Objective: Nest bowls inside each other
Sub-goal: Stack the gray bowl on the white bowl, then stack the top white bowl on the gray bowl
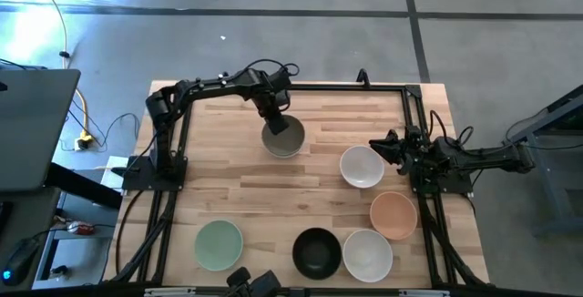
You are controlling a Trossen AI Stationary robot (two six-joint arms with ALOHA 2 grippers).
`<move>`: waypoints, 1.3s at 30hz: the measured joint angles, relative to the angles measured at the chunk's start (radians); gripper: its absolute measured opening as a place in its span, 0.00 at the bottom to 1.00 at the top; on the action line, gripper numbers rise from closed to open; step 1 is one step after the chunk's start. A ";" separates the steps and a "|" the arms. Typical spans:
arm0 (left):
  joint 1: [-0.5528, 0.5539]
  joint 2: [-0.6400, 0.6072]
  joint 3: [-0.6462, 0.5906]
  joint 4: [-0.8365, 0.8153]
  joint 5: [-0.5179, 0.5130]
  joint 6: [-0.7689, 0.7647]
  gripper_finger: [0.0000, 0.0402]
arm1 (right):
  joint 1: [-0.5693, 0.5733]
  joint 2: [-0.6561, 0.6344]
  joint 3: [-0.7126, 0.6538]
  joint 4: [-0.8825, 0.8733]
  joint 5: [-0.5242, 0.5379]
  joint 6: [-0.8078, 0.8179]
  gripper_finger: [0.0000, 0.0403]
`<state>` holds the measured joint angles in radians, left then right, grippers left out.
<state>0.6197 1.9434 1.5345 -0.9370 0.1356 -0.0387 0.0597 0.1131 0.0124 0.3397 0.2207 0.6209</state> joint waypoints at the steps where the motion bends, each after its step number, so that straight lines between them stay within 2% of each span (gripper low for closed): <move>1: -0.001 0.000 0.000 0.002 0.000 0.000 0.01 | 0.000 0.000 0.000 0.000 0.000 0.000 0.23; 13: -0.019 0.043 0.003 0.022 0.024 -0.013 0.02 | 0.000 0.000 0.000 0.000 0.003 0.008 0.23; 16: -0.031 0.050 0.015 0.023 0.025 -0.012 0.08 | 0.000 0.000 0.000 0.000 0.003 0.008 0.23; 22: -0.034 0.033 0.076 0.000 -0.002 -0.012 0.29 | 0.000 0.000 0.000 0.000 0.003 0.008 0.23; 26: -0.033 0.034 0.113 -0.010 -0.003 -0.011 0.39 | 0.000 0.000 0.000 -0.001 0.003 0.014 0.23; 30: -0.033 0.034 0.119 -0.013 -0.004 -0.012 0.43 | 0.000 0.000 0.000 -0.019 0.001 0.034 0.23; 39: -0.032 0.034 0.119 -0.021 -0.016 -0.011 0.44 | 0.000 0.000 0.000 -0.026 -0.004 0.048 0.23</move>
<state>0.5877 1.9770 1.6531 -0.9579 0.1200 -0.0502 0.0597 0.1127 0.0124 0.3136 0.2169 0.6689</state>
